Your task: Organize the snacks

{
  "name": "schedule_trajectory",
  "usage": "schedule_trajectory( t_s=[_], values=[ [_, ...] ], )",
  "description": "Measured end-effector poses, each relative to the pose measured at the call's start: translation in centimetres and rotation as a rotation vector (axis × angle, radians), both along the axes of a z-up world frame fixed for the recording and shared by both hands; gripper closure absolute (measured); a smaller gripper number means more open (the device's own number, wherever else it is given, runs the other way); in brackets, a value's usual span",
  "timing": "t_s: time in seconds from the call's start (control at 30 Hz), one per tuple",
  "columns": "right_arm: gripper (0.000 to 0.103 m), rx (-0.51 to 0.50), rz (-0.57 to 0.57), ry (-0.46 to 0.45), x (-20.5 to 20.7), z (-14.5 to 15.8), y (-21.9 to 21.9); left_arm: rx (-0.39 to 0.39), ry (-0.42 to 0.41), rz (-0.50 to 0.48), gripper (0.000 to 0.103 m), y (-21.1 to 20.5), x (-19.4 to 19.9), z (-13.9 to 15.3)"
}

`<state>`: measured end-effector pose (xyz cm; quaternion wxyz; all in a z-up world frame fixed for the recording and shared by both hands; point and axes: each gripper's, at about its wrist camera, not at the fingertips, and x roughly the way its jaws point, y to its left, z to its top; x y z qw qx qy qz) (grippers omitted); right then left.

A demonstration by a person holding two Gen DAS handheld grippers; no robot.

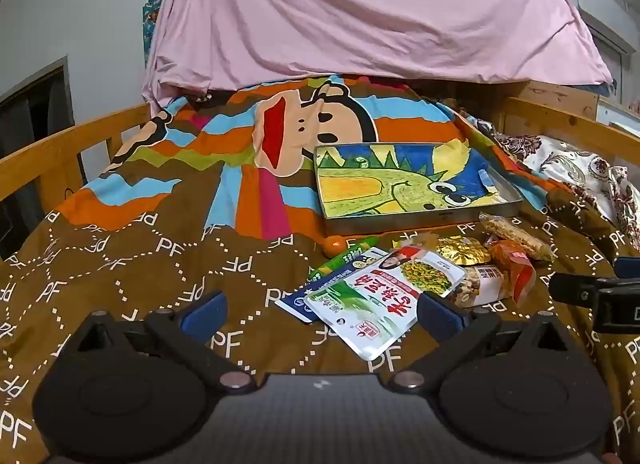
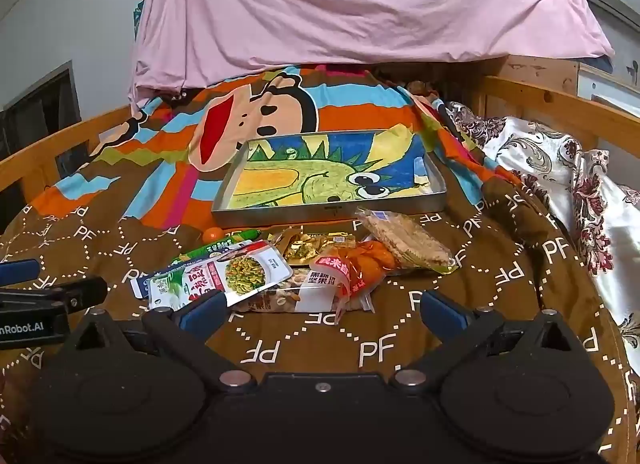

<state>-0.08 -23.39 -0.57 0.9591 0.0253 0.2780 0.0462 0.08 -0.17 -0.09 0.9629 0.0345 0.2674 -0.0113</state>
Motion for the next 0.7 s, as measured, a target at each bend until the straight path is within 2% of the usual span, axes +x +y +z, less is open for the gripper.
schedule_trajectory(
  t_s=[0.07,0.1,0.43,0.7],
  values=[
    [0.001,0.001,-0.002,0.005,-0.1,0.0,0.0,0.011,0.002,-0.006,0.0,-0.2,0.2,-0.1],
    [0.001,0.002,-0.003,0.009,-0.1,0.0,0.0,-0.027,-0.025,-0.007,0.0,0.4,-0.5,0.0],
    [0.001,-0.012,-0.002,0.029,0.0,-0.4,-0.3,-0.048,0.004,-0.015,0.0,0.7,-0.8,-0.4],
    [0.001,-0.023,0.016,0.03,0.0,-0.4,-0.1,-0.035,0.008,-0.001,0.0,0.5,-0.6,-0.4]
  ],
)
